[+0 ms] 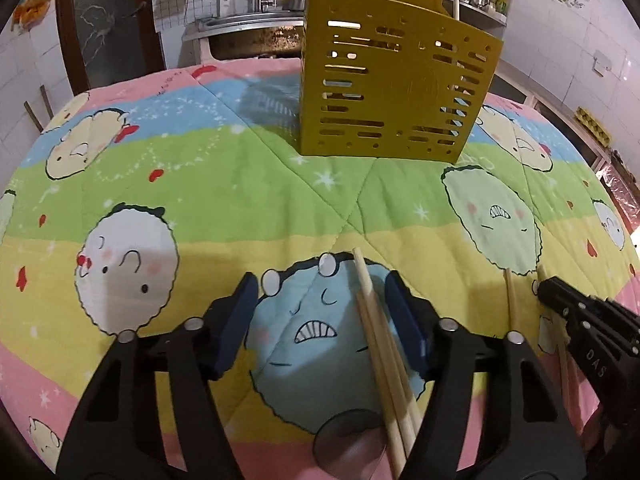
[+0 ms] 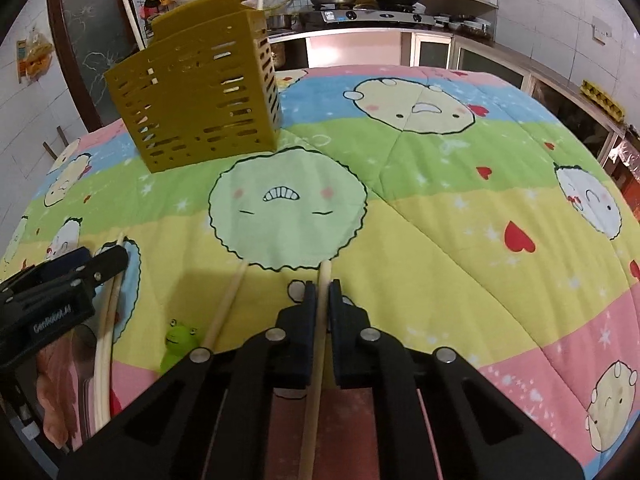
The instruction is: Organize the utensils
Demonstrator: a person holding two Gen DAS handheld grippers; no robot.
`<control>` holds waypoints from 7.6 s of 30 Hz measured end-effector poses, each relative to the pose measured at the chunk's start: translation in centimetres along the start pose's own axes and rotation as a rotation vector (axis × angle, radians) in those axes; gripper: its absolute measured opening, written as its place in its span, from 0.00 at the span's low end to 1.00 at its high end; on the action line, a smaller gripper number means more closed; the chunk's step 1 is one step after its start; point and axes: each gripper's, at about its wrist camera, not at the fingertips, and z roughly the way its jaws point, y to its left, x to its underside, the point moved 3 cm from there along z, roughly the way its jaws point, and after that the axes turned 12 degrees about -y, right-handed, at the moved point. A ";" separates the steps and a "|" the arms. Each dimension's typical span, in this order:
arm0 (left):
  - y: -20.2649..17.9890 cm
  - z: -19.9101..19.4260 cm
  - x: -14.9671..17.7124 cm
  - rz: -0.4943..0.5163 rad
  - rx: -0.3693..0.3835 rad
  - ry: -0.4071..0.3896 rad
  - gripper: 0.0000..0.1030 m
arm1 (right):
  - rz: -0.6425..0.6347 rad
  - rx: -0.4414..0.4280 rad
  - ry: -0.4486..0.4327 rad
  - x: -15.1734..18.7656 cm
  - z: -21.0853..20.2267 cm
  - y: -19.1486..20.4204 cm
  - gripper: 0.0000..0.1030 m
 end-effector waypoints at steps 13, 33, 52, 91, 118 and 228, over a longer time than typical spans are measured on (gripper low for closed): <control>-1.1 1.4 -1.0 0.018 0.014 0.036 0.21 | 0.002 0.001 -0.007 0.1 0.3 0.0 0.07; -1.5 -2.5 -3.3 0.038 0.057 -0.106 0.08 | 0.066 -0.024 -0.090 -2.0 -2.4 -0.1 0.06; 1.1 -11.6 -8.2 0.032 0.048 -0.347 0.08 | 0.056 -0.048 -0.186 -6.0 -5.2 -0.3 0.05; -0.5 -2.0 -3.7 0.088 0.064 -0.133 0.09 | -0.059 0.017 0.024 -1.7 1.8 0.7 0.06; 0.7 -11.6 -11.0 0.104 0.053 -0.448 0.06 | 0.058 -0.092 -0.457 -11.6 -8.1 1.3 0.06; 7.5 -7.4 -3.0 -0.006 -0.125 -0.185 0.95 | -0.044 0.021 -0.235 -2.9 -3.9 2.4 0.57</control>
